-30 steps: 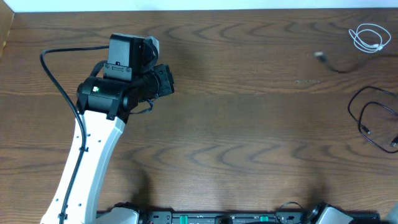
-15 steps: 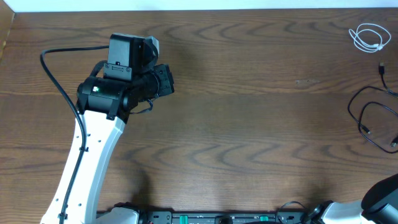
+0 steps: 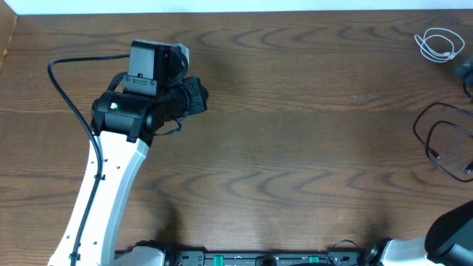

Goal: Untangle cables

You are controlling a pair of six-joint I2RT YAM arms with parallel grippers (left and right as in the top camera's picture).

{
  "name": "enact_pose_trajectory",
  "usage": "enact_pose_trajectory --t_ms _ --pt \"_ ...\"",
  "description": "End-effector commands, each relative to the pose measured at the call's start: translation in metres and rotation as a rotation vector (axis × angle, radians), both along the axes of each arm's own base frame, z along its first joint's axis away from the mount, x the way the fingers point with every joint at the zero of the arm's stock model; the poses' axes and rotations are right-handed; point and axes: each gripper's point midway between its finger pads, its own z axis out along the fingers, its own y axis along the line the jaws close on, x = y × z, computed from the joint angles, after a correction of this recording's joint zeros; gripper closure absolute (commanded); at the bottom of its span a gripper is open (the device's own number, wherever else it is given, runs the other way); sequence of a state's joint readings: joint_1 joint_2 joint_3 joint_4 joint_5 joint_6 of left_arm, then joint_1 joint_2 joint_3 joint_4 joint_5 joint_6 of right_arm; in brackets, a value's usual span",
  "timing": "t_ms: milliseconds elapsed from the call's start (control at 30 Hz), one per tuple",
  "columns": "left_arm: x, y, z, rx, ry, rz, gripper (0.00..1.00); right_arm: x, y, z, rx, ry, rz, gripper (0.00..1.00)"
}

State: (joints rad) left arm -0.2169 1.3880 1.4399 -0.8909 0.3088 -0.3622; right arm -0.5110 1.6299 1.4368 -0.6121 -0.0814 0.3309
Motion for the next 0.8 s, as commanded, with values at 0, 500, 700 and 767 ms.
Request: enact_pose_trajectory --t_ms 0,500,700,767 --pt "0.0 0.003 -0.007 0.015 0.015 0.001 0.6 0.014 0.048 -0.002 0.082 -0.005 0.127 0.01" --pt "0.0 0.003 -0.007 0.015 0.016 0.001 0.04 -0.017 0.063 -0.02 -0.11 0.241 0.024 0.01" --pt "0.0 0.003 -0.007 0.016 0.016 0.001 0.02 -0.047 -0.007 0.016 -0.272 0.206 -0.244 0.01" --pt "0.0 0.003 -0.007 0.015 0.014 0.002 0.02 -0.053 -0.029 0.027 -0.315 0.177 -0.322 0.01"
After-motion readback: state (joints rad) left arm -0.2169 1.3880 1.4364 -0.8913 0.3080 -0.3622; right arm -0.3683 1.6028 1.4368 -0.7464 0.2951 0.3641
